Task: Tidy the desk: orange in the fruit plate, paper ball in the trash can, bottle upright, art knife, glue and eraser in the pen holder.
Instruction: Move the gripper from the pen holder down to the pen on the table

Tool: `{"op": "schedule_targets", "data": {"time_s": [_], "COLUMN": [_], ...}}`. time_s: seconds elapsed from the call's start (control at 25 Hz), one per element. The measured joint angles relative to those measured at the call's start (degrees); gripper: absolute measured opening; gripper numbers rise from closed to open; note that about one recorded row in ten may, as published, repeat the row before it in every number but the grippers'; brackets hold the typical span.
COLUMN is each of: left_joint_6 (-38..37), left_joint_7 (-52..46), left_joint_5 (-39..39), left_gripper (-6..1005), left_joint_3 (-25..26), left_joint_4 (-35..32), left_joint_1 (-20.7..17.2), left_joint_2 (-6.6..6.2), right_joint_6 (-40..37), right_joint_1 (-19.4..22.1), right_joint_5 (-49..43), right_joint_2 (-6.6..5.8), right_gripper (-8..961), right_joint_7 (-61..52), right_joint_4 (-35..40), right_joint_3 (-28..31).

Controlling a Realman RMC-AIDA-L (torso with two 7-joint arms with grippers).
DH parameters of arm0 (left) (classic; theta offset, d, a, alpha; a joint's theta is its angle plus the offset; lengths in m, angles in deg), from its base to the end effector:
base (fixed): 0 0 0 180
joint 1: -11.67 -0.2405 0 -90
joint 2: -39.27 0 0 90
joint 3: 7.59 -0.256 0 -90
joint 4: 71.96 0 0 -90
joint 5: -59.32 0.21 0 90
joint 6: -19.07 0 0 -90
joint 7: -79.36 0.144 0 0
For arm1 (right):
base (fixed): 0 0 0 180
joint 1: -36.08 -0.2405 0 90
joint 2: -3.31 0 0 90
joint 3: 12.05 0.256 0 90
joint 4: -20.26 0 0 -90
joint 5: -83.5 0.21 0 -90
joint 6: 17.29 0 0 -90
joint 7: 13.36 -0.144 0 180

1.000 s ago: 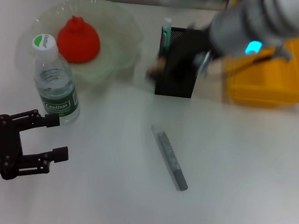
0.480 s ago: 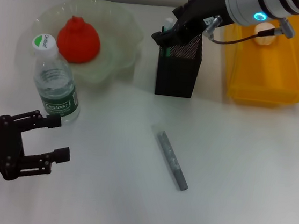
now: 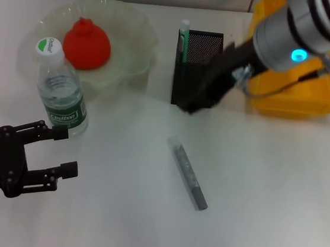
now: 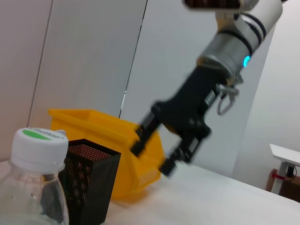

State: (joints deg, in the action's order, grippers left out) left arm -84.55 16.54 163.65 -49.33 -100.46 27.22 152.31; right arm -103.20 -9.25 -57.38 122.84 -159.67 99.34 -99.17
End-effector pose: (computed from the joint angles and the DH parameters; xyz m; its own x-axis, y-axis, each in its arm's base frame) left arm -0.3232 0.2320 0.0270 0.7155 0.2839 0.6383 0.4435 -0.8905 -0.1010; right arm 0.0792 0.3639 -0.0304 0.9083 -0.3735 0.1884 -0.3055 -0.8998 -0.3114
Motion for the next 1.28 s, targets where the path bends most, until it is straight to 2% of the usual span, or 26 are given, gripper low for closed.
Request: {"op": "schedule_targets", "data": {"time_s": [0.16,0.2,0.48,0.6,1.16,1.28], "left_joint_6": [0.0,0.0,0.1,0.1,0.3,0.3], "left_joint_7": [0.0,-0.1,0.1,0.1,0.2,0.2], "left_joint_5": [0.0,0.0,0.8,0.8,0.8,0.8], "left_gripper": [802,802,802,802,802,802], "left_joint_3": [0.0,0.0,0.1,0.1,0.1,0.1], "left_joint_4": [-0.1,-0.2,-0.2,0.0,0.1,0.1], "left_joint_1": [0.2,0.3,0.5,0.5,0.5,0.5], "left_joint_2": [0.08,0.11,0.27,0.27,0.39,0.44], "right_joint_6": [0.3,1.9,8.3,10.5,14.8,15.2], "right_joint_1": [-0.2,-0.7,-2.7,-4.0,-5.7,-6.1], "right_joint_5": [0.0,0.8,4.8,5.6,7.4,7.6], "right_joint_2": [0.17,0.24,0.26,0.30,0.34,0.35], "right_gripper": [700,700,698,668,528,468], "right_joint_7": [-1.2,-1.5,-1.4,-1.4,-1.5,-1.7], "right_joint_4": [-3.7,-7.3,-17.3,-21.0,-25.8,-26.5], "right_joint_3": [-2.9,-5.1,-10.4,-12.6,-17.2,-17.8]}}
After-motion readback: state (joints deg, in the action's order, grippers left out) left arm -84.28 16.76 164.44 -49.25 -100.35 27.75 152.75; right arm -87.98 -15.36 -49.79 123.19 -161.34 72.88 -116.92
